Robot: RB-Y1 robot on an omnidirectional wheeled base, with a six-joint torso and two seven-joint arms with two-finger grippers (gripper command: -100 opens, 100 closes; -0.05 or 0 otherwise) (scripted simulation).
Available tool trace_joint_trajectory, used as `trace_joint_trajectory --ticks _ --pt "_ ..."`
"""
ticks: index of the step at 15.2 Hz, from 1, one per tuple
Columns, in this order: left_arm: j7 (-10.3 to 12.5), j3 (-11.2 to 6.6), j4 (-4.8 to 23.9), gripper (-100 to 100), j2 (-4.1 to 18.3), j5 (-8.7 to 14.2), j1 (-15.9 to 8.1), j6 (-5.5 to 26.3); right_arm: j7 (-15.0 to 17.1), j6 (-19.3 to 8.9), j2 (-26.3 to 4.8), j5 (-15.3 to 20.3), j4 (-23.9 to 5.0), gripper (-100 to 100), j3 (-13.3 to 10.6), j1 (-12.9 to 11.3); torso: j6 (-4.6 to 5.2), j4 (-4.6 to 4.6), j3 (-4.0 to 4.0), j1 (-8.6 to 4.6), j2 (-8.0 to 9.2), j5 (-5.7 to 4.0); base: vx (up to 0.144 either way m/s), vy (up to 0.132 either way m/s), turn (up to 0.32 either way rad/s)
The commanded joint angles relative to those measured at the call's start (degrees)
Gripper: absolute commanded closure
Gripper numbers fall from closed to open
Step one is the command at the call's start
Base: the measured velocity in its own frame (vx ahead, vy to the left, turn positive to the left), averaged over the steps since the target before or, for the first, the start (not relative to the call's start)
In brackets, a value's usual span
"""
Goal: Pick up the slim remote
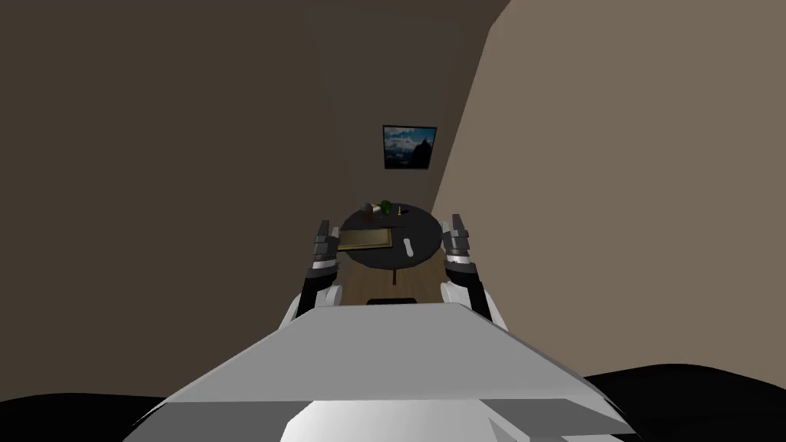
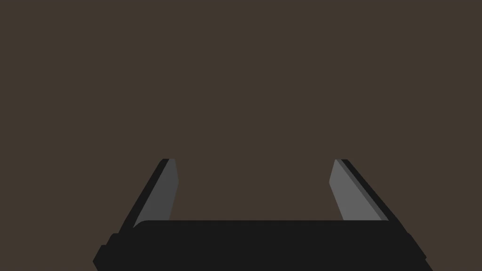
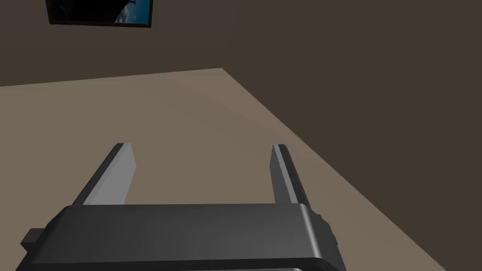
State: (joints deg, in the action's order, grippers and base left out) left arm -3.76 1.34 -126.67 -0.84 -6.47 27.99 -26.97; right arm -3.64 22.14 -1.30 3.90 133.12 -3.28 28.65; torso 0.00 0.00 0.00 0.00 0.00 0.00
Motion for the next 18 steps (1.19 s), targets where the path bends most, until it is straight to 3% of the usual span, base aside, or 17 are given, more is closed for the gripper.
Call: trace_joint_trajectory --ticks 1,11,18 --pt "0.0 0.00 0.0 0 0.0 0.0 0.0 0.0 -0.3 -0.7 -2.9 -1.2 -1.0 -100 -0.5 -0.2 0.00 0.00 0.00 0.00 0.00 0.00 -0.006 -0.007 0.103" --pt "0.0 0.00 0.0 0 0.0 0.0 0.0 0.0 -1.9 -4.3 -12.1 -6.9 -5.8 -100 -2.8 -1.2 -0.03 0.01 0.03 -0.15 0.06 -0.03 -0.017 -0.027 0.147" --pt "0.0 0.00 0.0 0 0.0 0.0 0.0 0.0 -3.8 -8.7 -20.7 -14.1 -11.9 -100 -5.7 -2.4 -0.02 0.01 0.04 -0.18 0.08 -0.04 -0.025 -0.032 0.209"
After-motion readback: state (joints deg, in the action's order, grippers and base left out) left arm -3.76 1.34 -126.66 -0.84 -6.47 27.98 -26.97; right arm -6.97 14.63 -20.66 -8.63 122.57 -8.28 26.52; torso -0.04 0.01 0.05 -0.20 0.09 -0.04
